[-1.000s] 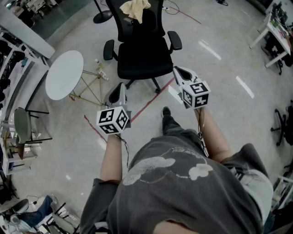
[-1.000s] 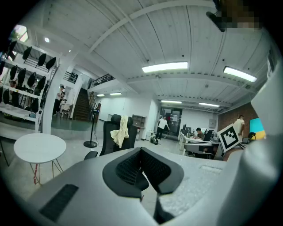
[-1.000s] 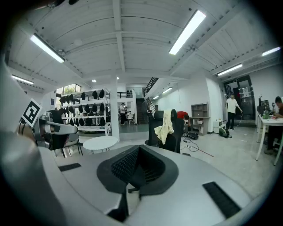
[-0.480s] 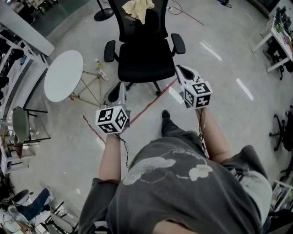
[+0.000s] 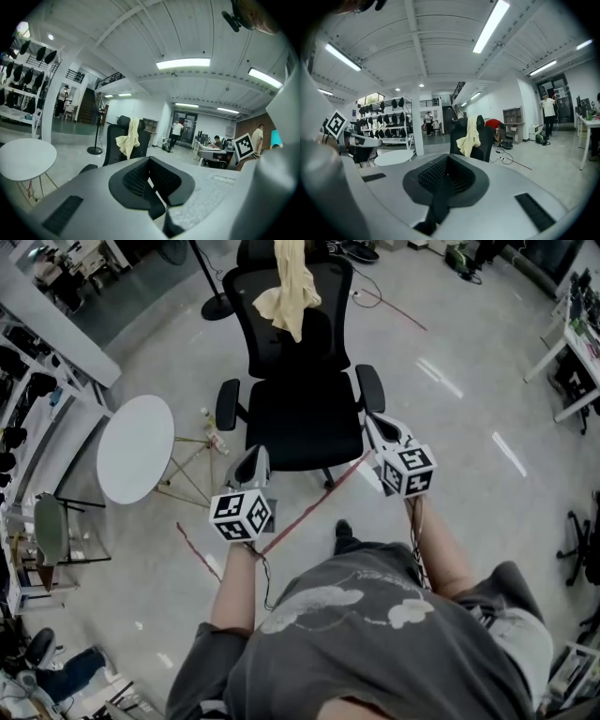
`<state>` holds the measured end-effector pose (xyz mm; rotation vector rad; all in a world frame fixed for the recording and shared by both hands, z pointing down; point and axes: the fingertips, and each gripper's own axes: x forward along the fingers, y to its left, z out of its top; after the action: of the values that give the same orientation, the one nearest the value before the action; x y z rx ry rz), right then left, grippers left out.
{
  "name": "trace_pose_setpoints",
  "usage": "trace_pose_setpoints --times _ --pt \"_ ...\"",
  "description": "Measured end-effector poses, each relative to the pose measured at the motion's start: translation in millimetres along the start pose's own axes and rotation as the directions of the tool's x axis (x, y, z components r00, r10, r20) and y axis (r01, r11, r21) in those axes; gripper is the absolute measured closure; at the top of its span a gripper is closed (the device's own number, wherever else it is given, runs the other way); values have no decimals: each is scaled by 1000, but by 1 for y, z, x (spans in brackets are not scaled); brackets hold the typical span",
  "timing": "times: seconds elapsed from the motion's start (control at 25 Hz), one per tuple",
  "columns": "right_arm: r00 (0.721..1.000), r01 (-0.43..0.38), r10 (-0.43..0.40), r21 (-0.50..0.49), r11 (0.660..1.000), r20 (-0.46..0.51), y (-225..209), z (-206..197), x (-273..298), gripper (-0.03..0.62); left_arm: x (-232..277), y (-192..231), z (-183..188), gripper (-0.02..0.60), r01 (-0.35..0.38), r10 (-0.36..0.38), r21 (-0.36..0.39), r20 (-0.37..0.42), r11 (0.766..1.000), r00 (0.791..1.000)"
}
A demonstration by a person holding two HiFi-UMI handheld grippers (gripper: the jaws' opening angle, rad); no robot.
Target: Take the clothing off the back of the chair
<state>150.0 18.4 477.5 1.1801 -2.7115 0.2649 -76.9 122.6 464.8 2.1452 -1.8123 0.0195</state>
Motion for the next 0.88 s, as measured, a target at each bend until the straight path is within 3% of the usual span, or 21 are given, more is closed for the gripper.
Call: trace_pose_setpoints --times 0.4,0.88 --pt "1000 -4 4 17 1000 21 -95 31 53 600 95 5 34 581 -64 64 -4 29 998 998" --pt "1000 -22 22 25 999 1 -115 33 118 601 161 37 52 581 -46 46 -6 36 999 998"
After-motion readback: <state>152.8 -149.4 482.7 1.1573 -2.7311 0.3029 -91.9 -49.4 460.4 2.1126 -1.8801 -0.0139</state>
